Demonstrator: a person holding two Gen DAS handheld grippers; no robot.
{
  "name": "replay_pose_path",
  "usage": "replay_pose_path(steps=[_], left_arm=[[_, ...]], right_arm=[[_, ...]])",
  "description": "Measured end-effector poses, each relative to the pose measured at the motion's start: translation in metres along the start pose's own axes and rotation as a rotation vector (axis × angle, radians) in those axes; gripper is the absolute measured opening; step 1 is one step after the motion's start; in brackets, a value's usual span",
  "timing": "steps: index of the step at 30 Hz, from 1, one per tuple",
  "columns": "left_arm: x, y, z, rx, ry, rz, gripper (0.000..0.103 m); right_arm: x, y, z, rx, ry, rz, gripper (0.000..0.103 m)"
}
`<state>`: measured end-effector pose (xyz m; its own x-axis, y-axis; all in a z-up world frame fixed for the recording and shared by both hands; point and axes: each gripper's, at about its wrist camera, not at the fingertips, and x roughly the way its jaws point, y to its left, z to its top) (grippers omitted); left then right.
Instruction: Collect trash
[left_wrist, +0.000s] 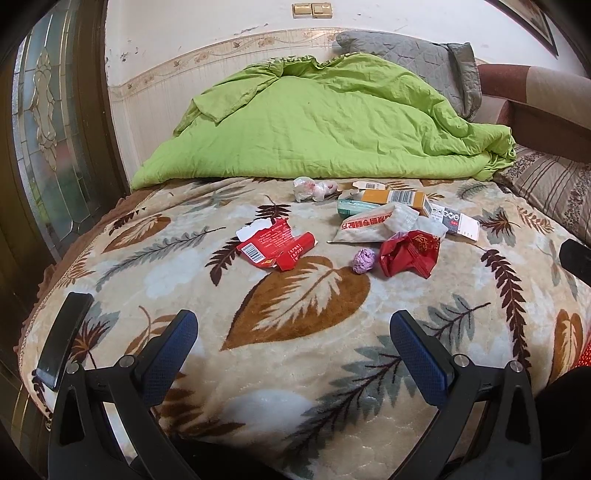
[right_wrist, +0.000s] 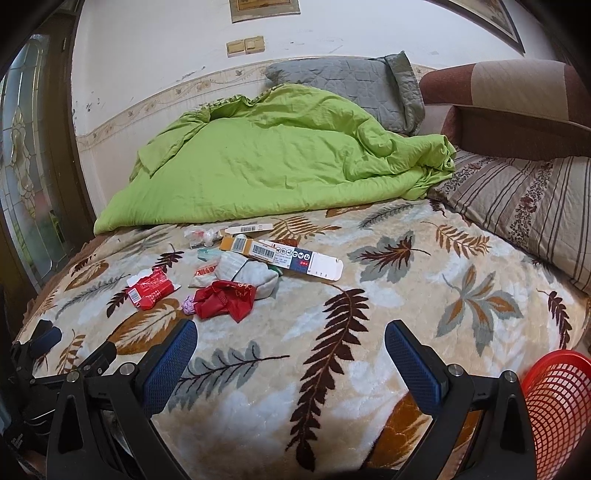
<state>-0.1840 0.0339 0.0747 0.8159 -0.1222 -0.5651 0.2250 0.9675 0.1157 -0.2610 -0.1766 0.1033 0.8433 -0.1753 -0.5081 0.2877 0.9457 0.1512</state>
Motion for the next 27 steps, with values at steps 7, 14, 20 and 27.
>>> replay_pose_path(steps=[7,14,20,27], left_arm=[[0.0,-0.001,-0.001,0.0,0.002,-0.001,0.103],[0.0,-0.001,-0.001,0.0,0.003,-0.001,0.103],[0.002,-0.004,-0.004,0.0,0.012,-0.003,0.103],[0.014,0.011,0.0,-0.078,0.076,-0.091,0.103]], right_arm=[[0.0,0.0,0.0,-0.001,-0.001,0.0,0.103],[0.0,0.0,-0.001,-0.002,0.002,-0.001,0.103],[0.001,0.001,-0.002,-0.003,0.006,-0.001,0.103],[0.012,0.001,-0.001,0.005,0.07,0.034,0.097]])
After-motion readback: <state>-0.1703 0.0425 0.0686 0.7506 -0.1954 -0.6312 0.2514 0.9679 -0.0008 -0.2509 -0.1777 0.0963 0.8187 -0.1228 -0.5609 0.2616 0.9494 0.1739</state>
